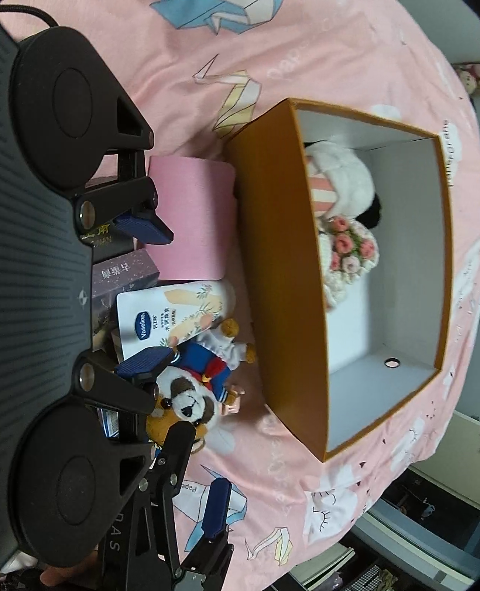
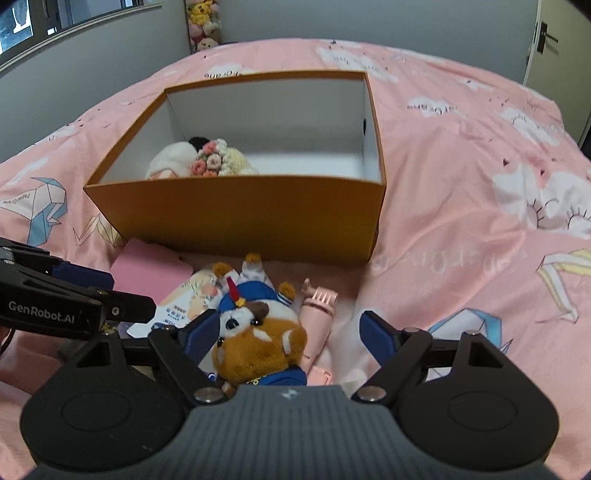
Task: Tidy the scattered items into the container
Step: 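Move the left tool to the Vaseline tube and white card while the right tool reaches the sailor dog plush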
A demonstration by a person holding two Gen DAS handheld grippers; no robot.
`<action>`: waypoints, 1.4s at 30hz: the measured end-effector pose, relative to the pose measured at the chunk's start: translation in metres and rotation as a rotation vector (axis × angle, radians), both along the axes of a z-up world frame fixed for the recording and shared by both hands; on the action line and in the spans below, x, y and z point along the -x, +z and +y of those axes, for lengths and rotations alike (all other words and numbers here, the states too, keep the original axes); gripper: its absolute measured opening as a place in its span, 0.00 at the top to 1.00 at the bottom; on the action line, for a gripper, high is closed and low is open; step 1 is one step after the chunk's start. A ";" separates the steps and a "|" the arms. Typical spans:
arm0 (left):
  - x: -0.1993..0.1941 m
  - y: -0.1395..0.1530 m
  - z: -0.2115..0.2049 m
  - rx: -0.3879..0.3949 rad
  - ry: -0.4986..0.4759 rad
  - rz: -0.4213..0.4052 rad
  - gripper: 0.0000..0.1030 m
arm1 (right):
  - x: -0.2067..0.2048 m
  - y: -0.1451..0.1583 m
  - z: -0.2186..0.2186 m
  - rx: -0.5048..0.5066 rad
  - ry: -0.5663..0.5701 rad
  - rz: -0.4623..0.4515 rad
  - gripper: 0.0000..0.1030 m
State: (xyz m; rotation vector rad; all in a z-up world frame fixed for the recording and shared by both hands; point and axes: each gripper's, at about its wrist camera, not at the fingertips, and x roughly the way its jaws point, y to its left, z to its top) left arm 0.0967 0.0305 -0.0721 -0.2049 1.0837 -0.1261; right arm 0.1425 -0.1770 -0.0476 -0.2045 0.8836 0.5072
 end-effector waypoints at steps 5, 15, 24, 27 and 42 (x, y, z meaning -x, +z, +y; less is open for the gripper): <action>-0.005 -0.008 0.000 0.009 -0.008 0.041 0.30 | -0.005 -0.009 0.004 0.010 0.010 0.043 0.18; -0.015 -0.022 0.000 0.023 -0.021 0.099 0.31 | -0.012 -0.022 0.015 0.038 0.055 0.117 0.24; -0.018 -0.022 0.006 0.058 -0.012 0.108 0.31 | -0.015 -0.025 0.018 0.020 0.083 0.174 0.41; -0.020 -0.023 0.008 0.071 -0.005 0.111 0.31 | -0.014 -0.021 0.017 0.029 0.090 0.166 0.42; -0.053 -0.030 -0.011 0.080 -0.072 0.156 0.31 | -0.032 -0.014 0.004 0.035 0.088 0.176 0.40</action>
